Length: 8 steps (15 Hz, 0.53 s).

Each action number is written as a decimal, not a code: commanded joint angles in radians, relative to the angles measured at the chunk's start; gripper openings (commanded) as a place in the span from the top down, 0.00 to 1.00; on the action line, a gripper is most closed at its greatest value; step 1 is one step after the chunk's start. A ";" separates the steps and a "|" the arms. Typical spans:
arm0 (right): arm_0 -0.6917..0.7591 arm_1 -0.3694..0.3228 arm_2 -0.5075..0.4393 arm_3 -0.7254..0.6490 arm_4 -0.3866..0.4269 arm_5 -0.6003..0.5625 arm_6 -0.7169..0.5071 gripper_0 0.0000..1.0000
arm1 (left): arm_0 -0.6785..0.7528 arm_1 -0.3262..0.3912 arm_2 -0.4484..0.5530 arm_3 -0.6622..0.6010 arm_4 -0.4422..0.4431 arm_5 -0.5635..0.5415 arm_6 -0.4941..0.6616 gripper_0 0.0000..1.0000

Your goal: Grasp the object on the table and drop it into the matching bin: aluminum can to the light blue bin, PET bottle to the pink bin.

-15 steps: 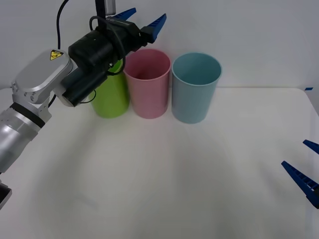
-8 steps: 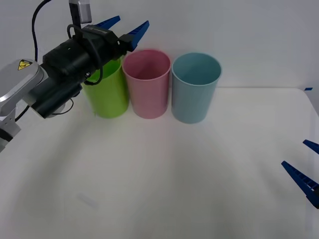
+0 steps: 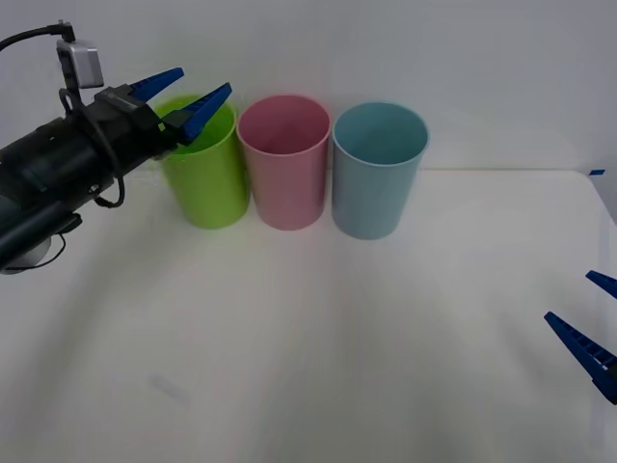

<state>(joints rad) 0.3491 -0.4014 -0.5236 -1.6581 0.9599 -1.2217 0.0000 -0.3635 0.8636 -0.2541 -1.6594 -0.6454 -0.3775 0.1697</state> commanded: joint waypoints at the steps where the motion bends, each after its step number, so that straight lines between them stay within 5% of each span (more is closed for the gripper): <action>1: 0.000 0.000 0.000 0.000 0.000 0.000 0.000 0.00 | 0.121 0.000 0.096 -0.016 -0.033 -0.100 -0.019 0.00; 8: 0.000 0.000 0.000 0.000 0.000 0.000 0.000 0.00 | 0.408 -0.002 0.320 -0.016 -0.086 -0.400 -0.079 0.00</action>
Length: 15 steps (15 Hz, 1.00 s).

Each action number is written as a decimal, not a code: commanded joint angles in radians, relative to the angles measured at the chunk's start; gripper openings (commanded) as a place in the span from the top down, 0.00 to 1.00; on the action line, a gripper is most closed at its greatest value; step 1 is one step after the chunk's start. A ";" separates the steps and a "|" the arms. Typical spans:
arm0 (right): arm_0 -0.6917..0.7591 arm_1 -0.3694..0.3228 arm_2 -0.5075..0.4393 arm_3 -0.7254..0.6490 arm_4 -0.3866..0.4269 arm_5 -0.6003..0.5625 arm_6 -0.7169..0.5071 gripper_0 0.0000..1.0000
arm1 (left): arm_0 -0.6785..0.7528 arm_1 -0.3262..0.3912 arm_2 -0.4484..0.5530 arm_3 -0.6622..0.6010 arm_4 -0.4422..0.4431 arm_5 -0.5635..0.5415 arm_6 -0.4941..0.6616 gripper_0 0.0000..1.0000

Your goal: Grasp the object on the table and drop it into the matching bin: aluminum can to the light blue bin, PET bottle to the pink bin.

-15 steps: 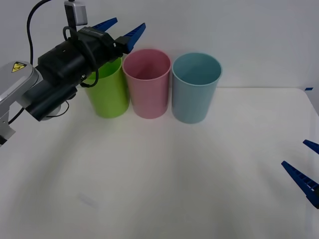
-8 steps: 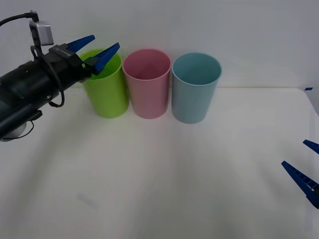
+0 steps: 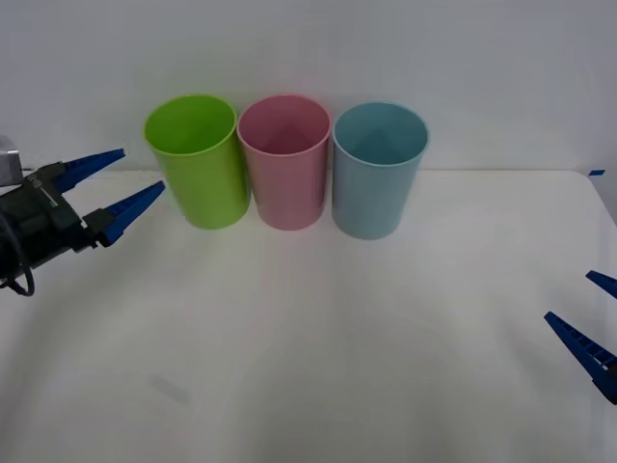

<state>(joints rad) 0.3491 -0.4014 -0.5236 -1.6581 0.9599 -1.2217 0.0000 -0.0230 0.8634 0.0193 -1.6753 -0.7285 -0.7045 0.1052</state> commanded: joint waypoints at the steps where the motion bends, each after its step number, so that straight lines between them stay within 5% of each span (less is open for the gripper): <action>1: 0.000 0.000 0.000 0.000 0.000 0.000 0.000 0.00 | 0.103 -0.001 0.070 0.000 -0.019 -0.112 -0.022 0.00; 15: 0.000 0.000 0.000 0.000 0.000 0.000 0.000 0.00 | 0.376 -0.003 0.240 0.022 -0.063 -0.242 -0.157 0.00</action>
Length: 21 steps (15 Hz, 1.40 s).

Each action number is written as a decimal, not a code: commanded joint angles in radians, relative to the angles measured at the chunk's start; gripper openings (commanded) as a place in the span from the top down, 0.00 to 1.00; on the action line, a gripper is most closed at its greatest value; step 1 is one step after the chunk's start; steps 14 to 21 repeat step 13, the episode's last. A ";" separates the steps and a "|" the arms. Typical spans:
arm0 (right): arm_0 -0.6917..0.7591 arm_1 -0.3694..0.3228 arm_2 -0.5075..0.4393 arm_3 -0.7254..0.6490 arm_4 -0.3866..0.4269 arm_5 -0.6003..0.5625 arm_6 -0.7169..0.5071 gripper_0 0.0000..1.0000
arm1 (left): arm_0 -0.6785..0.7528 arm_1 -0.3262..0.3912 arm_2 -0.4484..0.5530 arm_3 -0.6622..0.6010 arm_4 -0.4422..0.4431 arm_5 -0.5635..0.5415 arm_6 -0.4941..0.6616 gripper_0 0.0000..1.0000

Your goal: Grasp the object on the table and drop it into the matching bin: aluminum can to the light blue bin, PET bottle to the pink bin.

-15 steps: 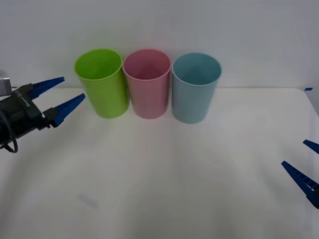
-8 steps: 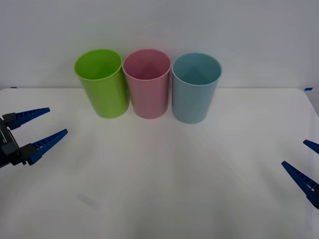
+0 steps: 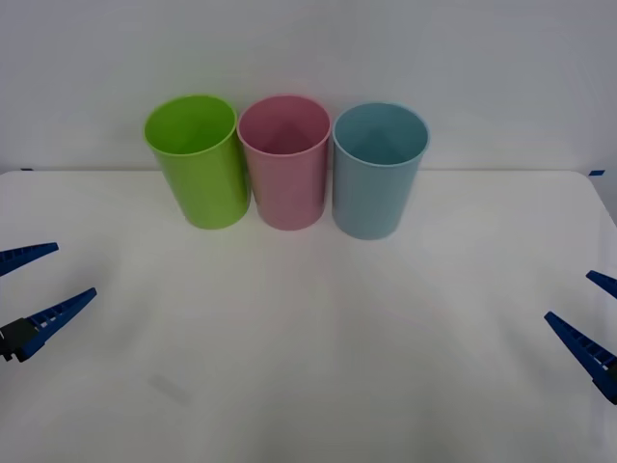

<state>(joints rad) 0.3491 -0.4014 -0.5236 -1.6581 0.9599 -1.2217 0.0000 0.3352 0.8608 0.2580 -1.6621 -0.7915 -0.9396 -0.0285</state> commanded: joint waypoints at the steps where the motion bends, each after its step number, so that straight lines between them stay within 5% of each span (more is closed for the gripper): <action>1: 0.000 0.000 0.000 0.000 0.000 0.000 0.000 0.00 | 0.025 0.000 0.001 0.009 -0.008 -0.010 -0.025 0.00; 21: 0.000 0.000 0.000 0.000 0.000 0.000 0.000 0.00 | 0.045 -0.006 0.000 0.007 -0.072 -0.039 -0.019 0.00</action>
